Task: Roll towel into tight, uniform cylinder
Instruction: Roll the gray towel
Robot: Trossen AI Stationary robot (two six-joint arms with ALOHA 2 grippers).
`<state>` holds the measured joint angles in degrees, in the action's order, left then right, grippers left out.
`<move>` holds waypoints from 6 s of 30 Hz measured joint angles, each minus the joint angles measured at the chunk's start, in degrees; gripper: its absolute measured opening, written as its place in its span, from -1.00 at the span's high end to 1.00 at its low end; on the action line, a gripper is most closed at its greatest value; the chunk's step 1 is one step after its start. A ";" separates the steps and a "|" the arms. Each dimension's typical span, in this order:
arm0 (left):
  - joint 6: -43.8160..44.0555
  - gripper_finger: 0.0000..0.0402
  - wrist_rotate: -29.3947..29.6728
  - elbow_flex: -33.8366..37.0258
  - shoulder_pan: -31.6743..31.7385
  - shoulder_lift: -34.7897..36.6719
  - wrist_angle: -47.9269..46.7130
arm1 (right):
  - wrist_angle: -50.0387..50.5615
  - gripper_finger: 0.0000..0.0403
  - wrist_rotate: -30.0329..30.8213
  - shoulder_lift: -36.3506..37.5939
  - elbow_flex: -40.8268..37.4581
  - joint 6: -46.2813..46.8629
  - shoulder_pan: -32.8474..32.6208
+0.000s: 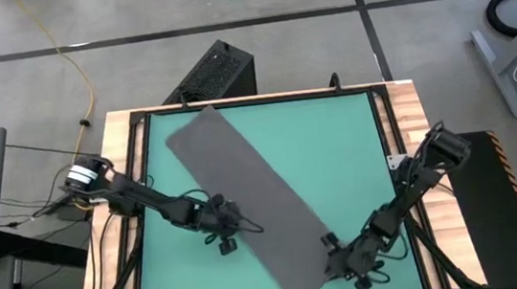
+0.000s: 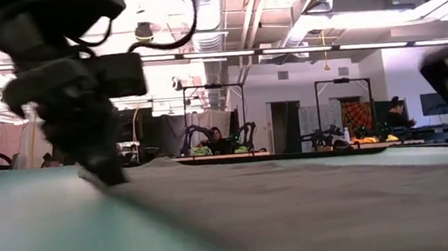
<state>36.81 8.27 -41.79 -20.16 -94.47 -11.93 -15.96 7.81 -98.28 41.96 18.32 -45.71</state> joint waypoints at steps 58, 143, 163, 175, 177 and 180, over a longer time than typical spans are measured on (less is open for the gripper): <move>-2.31 -0.05 7.36 -27.43 -25.77 -19.41 11.46 | 19.97 -0.10 8.65 -9.79 20.02 -25.69 1.90; -20.06 0.78 18.61 -40.27 -30.69 -30.69 -2.57 | 20.05 0.83 -30.32 -7.82 18.66 -0.57 19.26; -3.45 1.00 24.39 -31.08 -31.45 -18.74 3.19 | 18.07 0.83 -32.08 -7.82 18.68 2.80 23.32; 19.99 1.00 21.99 -26.48 -32.71 -19.06 12.64 | 17.06 0.83 -30.68 -7.84 18.72 2.65 23.80; 26.82 1.00 21.97 -26.53 -32.71 -19.06 11.79 | 17.43 0.83 -30.29 -7.86 18.72 2.43 23.80; 33.37 1.00 22.46 -26.53 -32.92 -19.06 8.91 | 17.45 0.83 -29.30 -7.86 18.72 2.22 23.87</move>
<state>70.18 30.73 -68.31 -53.08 -113.54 -3.02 1.49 -21.49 -106.15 60.69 20.54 -21.85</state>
